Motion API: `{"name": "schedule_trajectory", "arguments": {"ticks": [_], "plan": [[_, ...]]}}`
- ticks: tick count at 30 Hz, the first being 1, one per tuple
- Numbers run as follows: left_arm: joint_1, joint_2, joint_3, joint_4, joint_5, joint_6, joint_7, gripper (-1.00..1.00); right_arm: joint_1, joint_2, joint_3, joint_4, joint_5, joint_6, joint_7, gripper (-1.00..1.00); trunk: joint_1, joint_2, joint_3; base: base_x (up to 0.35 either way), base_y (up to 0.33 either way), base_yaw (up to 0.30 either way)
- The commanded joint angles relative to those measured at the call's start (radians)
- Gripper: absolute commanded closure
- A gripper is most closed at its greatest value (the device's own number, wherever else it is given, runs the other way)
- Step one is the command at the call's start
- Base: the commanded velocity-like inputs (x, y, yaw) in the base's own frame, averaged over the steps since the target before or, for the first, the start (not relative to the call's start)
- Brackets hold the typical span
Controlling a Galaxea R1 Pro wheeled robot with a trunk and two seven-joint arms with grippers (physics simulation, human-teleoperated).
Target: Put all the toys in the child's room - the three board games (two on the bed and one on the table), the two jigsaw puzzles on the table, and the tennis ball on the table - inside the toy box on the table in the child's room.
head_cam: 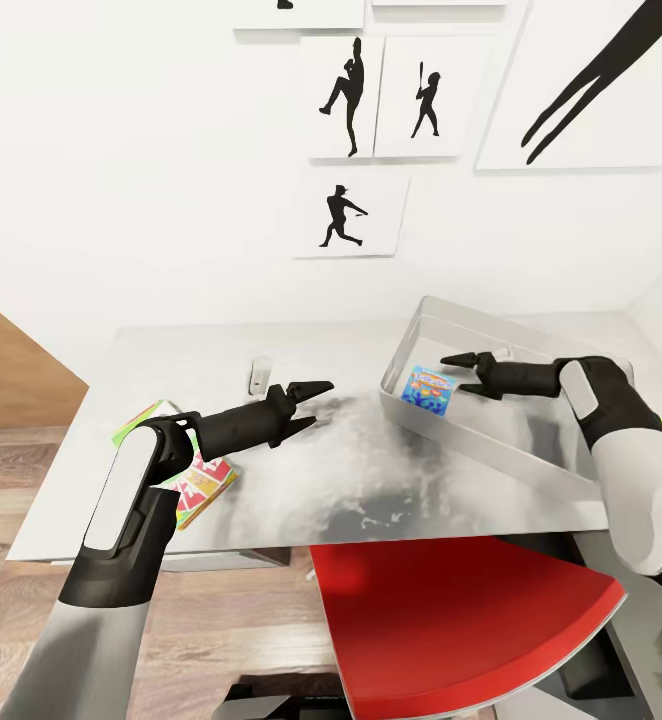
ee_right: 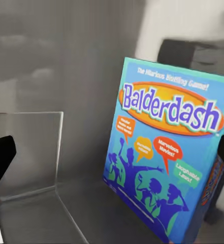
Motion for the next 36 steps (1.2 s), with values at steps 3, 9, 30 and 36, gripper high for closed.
{"name": "schedule_trajectory", "arguments": {"ticks": [3, 9, 30, 36], "plan": [[-0.001, 0.0, 0.001, -0.001, 0.01, 0.002, 0.01, -1.0, 0.004, -0.005, -0.005, -0.039, 0.008, 0.004, -0.001, -1.0, 0.001, -0.002, -0.001, 0.0, 0.0, 0.0], [-0.001, 0.0, 0.001, -0.001, 0.01, 0.002, 0.01, -1.0, 0.042, -0.036, -0.013, -0.155, 0.005, 0.004, -0.008, -1.0, 0.001, -0.002, -0.001, 0.0, 0.0, 0.0], [0.0, -0.001, 0.001, -0.001, 0.011, 0.002, 0.009, -1.0, 0.511, -0.087, -0.071, -0.891, -0.17, 0.004, -0.009, -1.0, 0.001, -0.002, -0.001, 0.0, 0.0, 0.0], [0.001, -0.001, 0.001, -0.002, 0.015, 0.002, 0.008, -1.0, 0.586, -0.092, -0.087, -0.976, -0.205, 0.004, -0.01, -1.0, 0.001, -0.002, -0.001, 0.0, 0.0, 0.0]]}}
